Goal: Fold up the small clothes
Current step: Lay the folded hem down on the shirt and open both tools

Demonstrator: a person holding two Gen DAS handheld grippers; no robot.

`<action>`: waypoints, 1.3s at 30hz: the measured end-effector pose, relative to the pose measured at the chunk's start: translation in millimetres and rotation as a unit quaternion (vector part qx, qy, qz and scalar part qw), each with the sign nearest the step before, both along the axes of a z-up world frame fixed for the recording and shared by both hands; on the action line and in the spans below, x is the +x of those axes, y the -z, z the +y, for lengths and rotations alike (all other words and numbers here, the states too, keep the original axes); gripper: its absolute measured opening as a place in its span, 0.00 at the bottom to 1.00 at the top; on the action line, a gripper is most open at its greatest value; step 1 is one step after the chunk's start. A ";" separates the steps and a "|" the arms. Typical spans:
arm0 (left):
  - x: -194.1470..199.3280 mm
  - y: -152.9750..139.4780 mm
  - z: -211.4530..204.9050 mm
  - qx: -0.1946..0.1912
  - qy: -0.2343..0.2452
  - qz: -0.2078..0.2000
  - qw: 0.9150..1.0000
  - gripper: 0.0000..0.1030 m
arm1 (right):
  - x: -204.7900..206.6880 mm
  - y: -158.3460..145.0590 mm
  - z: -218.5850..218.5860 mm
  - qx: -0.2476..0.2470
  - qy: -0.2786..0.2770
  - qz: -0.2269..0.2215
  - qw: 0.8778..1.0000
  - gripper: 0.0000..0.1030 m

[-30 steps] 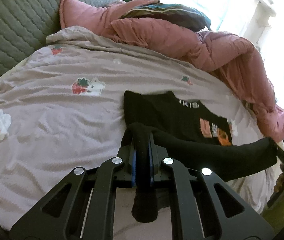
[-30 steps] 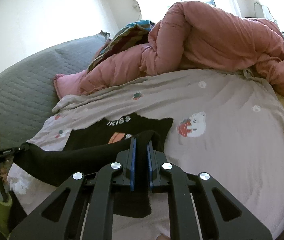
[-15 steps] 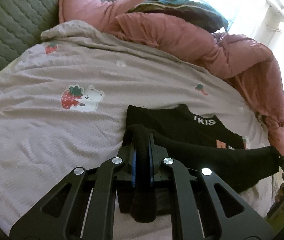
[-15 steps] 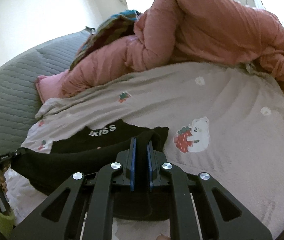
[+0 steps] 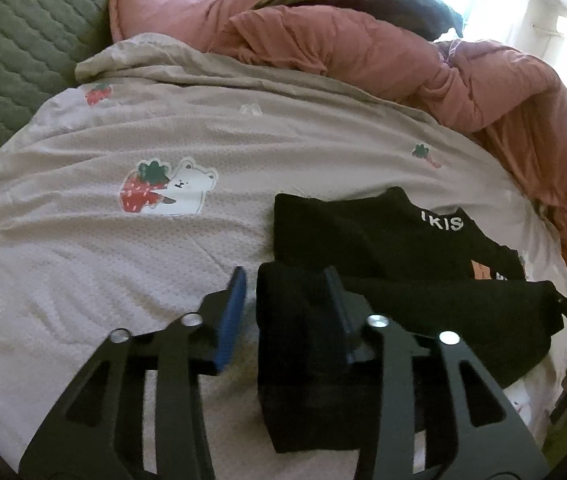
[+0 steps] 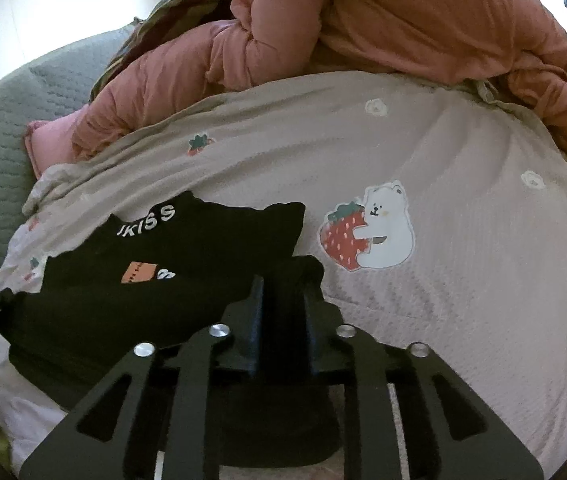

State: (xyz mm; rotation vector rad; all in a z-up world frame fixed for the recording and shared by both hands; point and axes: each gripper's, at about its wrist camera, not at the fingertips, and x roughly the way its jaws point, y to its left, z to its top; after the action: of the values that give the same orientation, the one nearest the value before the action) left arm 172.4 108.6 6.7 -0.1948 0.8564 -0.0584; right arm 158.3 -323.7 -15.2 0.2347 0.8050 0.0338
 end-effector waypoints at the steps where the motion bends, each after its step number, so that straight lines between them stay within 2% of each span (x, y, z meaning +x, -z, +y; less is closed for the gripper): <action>1: -2.4 -1.2 -1.1 0.008 0.000 -0.005 1.000 0.39 | -2.2 -2.2 0.2 -0.002 0.001 -0.005 1.000 0.44; 3: -7.6 -4.7 -4.6 0.026 0.002 -0.016 1.000 0.40 | -7.1 -7.6 0.6 -0.006 0.003 -0.014 1.000 0.47; 7: -19.4 -13.3 -10.8 0.046 0.001 -0.040 0.998 0.54 | -19.6 -17.6 1.6 -0.009 0.003 -0.026 1.000 0.48; 9: -25.7 -18.1 -15.1 0.052 -0.001 -0.056 0.997 0.57 | -29.2 -23.9 3.8 -0.016 0.001 -0.037 0.999 0.55; 15: -41.9 -30.1 -30.1 0.062 0.015 -0.088 0.994 0.66 | -51.1 -36.9 15.3 -0.027 -0.021 -0.054 0.998 0.55; 23: -54.0 -23.9 -49.8 0.060 0.043 -0.083 0.994 0.74 | -66.8 -39.7 47.5 -0.033 -0.075 -0.052 0.995 0.55; 25: -57.8 -21.6 -53.3 0.062 0.049 -0.081 0.994 0.79 | -67.4 -38.3 53.2 -0.032 -0.084 -0.049 0.995 0.55; 37: -71.7 2.2 -82.7 0.061 0.103 -0.038 0.992 0.79 | -74.4 -22.6 91.2 -0.033 -0.139 -0.023 0.989 0.55; 38: -73.0 5.0 -86.1 0.060 0.108 -0.035 0.992 0.77 | -74.8 -20.3 94.3 -0.034 -0.144 -0.019 0.989 0.55; 39: -74.4 8.4 -89.8 0.060 0.116 -0.030 0.991 0.70 | -75.3 -18.6 96.0 -0.034 -0.146 -0.017 0.989 0.55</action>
State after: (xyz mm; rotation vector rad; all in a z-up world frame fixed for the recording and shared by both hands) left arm 98.1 18.7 -1.8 0.0191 0.8170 -0.2281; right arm 83.0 -227.6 3.4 0.0490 0.7992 0.2848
